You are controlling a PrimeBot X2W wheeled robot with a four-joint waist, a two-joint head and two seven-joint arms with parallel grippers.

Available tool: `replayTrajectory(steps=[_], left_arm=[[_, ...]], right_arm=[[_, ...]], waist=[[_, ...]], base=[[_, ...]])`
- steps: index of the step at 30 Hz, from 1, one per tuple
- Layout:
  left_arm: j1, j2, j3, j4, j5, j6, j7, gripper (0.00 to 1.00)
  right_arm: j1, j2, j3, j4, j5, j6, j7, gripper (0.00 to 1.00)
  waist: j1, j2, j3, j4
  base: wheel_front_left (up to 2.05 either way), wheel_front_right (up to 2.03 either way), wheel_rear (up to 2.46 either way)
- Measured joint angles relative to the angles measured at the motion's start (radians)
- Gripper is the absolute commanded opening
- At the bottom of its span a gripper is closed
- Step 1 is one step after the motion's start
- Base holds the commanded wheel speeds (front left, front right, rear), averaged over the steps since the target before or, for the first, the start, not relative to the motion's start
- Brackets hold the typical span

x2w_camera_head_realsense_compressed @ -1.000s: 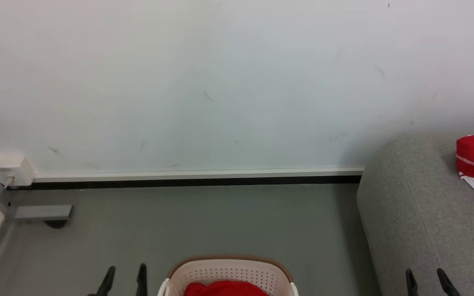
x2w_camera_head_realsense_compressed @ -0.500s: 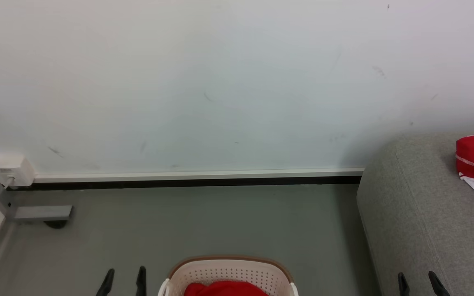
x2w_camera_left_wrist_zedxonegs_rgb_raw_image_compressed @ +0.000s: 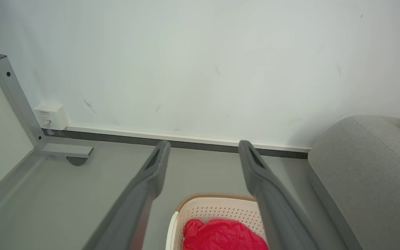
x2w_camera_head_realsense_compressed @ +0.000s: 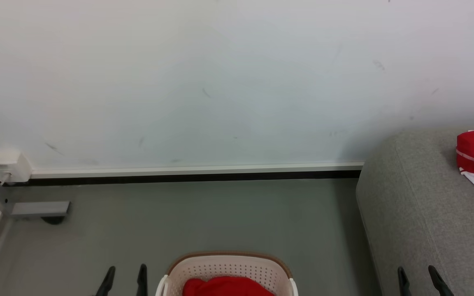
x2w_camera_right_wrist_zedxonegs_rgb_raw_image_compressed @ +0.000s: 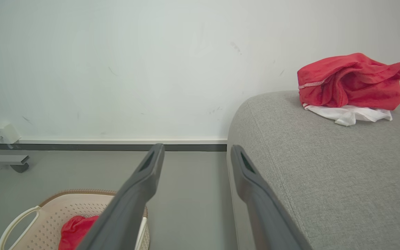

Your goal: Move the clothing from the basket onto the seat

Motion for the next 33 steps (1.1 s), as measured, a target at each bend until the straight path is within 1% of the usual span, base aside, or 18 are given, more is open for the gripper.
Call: replayTrajectory(steps=[4,8,14,23,26,33], left_arm=[[-0.015,-0.003,-0.017,0.004,0.012,-0.01,0.0,1.0],[-0.048,-0.005,-0.056,0.021,0.037,-0.023,0.0,1.0],[-0.166,-0.007,-0.129,0.074,0.066,-0.036,0.013,1.0],[-0.375,-0.008,-0.212,0.204,0.124,-0.041,0.132,1.0],[-0.445,-0.008,-0.228,0.26,0.141,-0.034,0.177,1.0],[-0.581,-0.009,-0.266,0.398,0.175,-0.033,0.27,1.0]], right_arm=[[-0.011,-0.002,0.001,-0.011,0.002,0.0,0.0,1.0],[-0.024,-0.009,0.002,-0.032,0.008,0.0,0.0,1.0],[-0.086,-0.022,-0.001,-0.074,0.018,0.0,0.0,1.0],[-0.194,-0.037,0.004,-0.14,0.048,0.0,0.0,1.0],[-0.233,-0.039,0.01,-0.161,0.058,0.0,0.0,1.0],[-0.319,-0.041,0.03,-0.201,0.076,0.0,0.0,1.0]], waist=[[0.0,0.0,0.017,-0.008],[0.0,0.0,0.044,-0.018],[0.0001,0.0,0.125,-0.035],[0.0003,0.0,0.299,-0.068],[0.0004,0.0,0.364,-0.082],[0.0004,0.0,0.52,-0.118]], base=[[0.0,0.0,0.0],[0.0,0.0,0.0],[0.0,0.0,0.0],[0.0,0.0,0.0],[0.0,0.0,0.0],[0.0,0.0,0.0]])
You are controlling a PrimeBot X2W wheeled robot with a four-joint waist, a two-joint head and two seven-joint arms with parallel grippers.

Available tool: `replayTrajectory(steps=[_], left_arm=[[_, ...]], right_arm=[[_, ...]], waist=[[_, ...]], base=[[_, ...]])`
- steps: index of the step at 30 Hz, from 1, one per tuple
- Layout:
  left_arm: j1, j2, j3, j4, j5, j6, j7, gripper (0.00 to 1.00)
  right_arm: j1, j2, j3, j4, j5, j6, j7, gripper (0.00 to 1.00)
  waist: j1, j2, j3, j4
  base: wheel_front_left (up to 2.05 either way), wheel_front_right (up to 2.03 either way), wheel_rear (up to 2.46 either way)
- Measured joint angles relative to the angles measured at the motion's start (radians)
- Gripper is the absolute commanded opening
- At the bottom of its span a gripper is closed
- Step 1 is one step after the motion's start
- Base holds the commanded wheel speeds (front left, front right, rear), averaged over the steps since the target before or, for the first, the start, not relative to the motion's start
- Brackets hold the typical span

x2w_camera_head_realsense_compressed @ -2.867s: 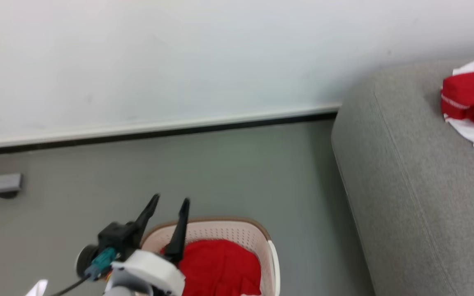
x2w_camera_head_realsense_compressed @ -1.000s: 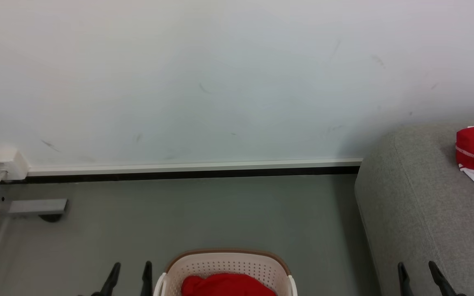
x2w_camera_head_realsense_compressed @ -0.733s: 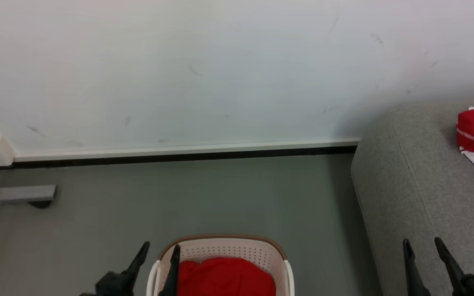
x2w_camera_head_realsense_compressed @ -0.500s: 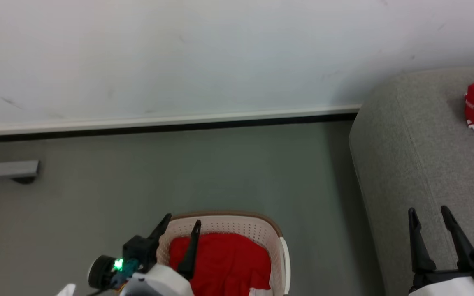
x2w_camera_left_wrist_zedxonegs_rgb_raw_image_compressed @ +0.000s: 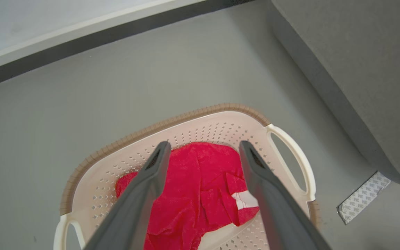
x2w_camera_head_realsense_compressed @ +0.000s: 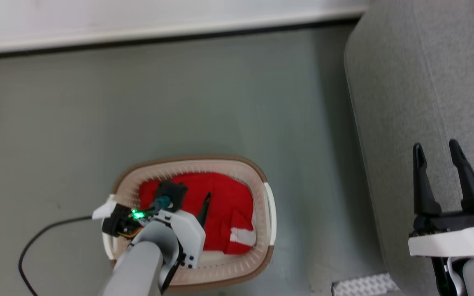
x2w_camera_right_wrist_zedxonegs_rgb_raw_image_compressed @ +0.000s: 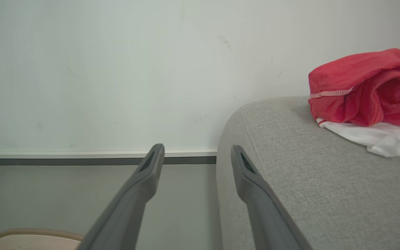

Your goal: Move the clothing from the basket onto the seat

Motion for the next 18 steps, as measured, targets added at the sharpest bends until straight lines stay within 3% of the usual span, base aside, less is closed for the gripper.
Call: replayTrajectory(steps=[18], left_arm=[[-0.257,0.029,-0.011,0.309,0.018,0.042,0.071,1.0]], right_arm=[[-0.148,0.006,0.011,-0.103,0.048,0.0,0.0,1.0]], waist=[[-0.0002,0.0,0.363,-0.113]], base=[[0.0,0.0,0.0]])
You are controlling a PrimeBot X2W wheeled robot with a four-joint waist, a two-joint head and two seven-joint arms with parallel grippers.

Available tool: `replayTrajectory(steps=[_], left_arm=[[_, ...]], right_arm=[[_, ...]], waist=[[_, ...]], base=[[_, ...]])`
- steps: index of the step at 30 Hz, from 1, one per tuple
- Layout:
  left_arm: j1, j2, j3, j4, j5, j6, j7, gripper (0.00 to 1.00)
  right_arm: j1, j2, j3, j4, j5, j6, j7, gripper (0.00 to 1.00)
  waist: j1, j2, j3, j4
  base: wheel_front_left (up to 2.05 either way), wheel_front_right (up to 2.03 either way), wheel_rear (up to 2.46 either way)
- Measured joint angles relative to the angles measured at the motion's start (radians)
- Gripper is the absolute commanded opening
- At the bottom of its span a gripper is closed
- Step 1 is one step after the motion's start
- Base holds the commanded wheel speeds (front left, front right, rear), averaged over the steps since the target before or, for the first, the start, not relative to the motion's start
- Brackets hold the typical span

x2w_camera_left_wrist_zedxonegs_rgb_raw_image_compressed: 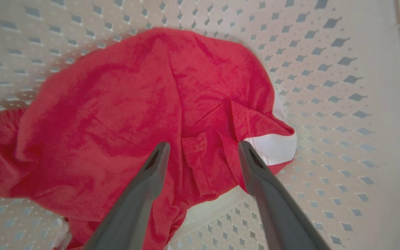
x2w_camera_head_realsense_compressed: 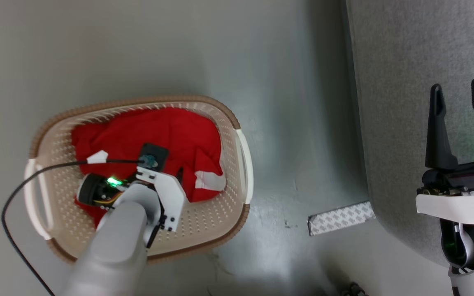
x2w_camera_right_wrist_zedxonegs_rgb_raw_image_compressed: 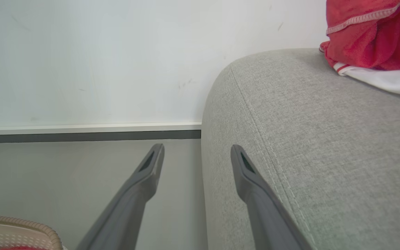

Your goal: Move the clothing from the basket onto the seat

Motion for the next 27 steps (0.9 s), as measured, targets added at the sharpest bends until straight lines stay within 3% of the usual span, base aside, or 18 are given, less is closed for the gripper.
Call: replayTrajectory(steps=[17,27], left_arm=[[-0.165,0.038,0.007,0.156,-0.001,0.103,-0.089,1.0],[-0.209,0.026,-0.022,0.235,-0.001,0.093,-0.106,1.0]], right_arm=[[-0.003,0.006,-0.004,-0.088,0.007,0.0,-0.003,1.0],[0.053,0.002,-0.026,-0.123,0.007,0.0,-0.006,1.0]], waist=[[-0.0001,-0.0001,0.189,-0.066],[-0.0004,0.0,0.211,-0.059]], base=[[0.0,0.0,0.0],[0.0,0.0,0.0]])
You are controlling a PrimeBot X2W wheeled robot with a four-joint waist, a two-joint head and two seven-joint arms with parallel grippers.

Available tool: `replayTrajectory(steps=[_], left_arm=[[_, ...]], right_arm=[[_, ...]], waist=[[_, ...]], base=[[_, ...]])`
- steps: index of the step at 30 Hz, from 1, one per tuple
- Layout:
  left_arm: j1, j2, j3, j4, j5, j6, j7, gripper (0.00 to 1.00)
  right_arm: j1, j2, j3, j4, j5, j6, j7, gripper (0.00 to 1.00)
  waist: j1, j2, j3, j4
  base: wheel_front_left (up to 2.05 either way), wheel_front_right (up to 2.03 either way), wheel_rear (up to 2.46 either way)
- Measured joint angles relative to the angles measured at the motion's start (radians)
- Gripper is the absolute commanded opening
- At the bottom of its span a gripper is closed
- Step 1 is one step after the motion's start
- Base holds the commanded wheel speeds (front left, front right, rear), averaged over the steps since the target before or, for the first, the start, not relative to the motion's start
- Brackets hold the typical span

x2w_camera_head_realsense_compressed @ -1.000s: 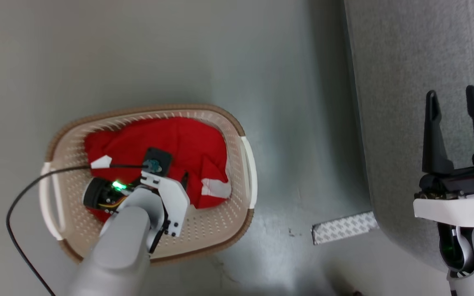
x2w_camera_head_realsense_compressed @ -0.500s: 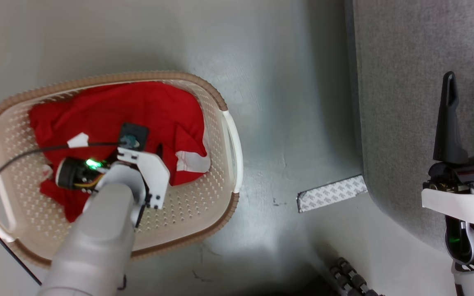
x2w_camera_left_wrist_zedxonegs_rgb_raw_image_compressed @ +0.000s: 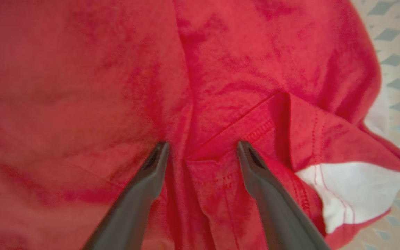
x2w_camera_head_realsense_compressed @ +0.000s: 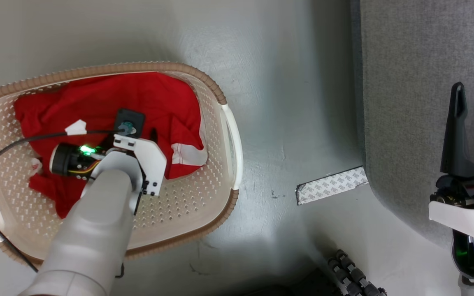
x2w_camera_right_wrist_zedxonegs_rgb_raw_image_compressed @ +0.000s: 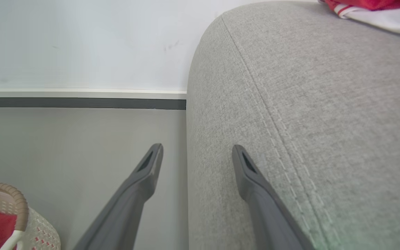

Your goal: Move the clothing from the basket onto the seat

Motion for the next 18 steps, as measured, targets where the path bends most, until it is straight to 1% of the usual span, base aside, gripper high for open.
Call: replayTrajectory(steps=[5,10,13,14,15,17,18], left_arm=[[-0.008,-0.019,-0.012,0.03,-0.011,-0.029,-0.01,1.0],[-0.016,-0.031,-0.034,0.049,-0.018,-0.039,-0.018,1.0],[-0.017,-0.035,-0.045,0.059,-0.018,-0.038,-0.022,0.76],[-0.017,-0.035,-0.052,0.065,-0.016,-0.037,-0.021,0.59],[-0.017,-0.034,-0.06,0.07,-0.012,-0.037,-0.019,0.47],[-0.018,-0.034,-0.073,0.077,-0.004,-0.033,-0.016,0.33],[-0.019,-0.033,-0.078,0.079,-0.001,-0.033,-0.015,0.33]], right_arm=[[0.015,-0.003,-0.006,-0.008,0.0,0.0,-0.001,1.0],[0.026,-0.007,-0.01,-0.013,0.0,0.0,-0.002,1.0],[0.028,-0.01,-0.01,-0.016,-0.001,0.0,-0.002,1.0],[0.031,-0.011,-0.01,-0.018,-0.001,0.0,-0.002,1.0],[0.035,-0.013,-0.011,-0.02,-0.001,0.0,-0.002,1.0],[0.05,-0.017,-0.012,-0.025,-0.001,0.0,-0.002,1.0],[0.054,-0.019,-0.014,-0.027,-0.001,0.0,-0.002,1.0]], waist=[[0.0,0.0,0.004,0.004],[0.0,0.0,0.007,0.01],[0.0,0.0,0.006,0.012],[0.0,0.0,0.005,0.012],[0.0,0.0,0.004,0.012],[0.0,0.0,0.003,0.013],[0.0,0.0,0.003,0.014]], base=[[0.0,0.0,0.0],[0.0,0.0,0.0],[0.0,0.0,0.0],[0.0,0.0,0.0],[0.0,0.0,0.0],[0.0,0.0,0.0],[0.0,0.0,0.0]])
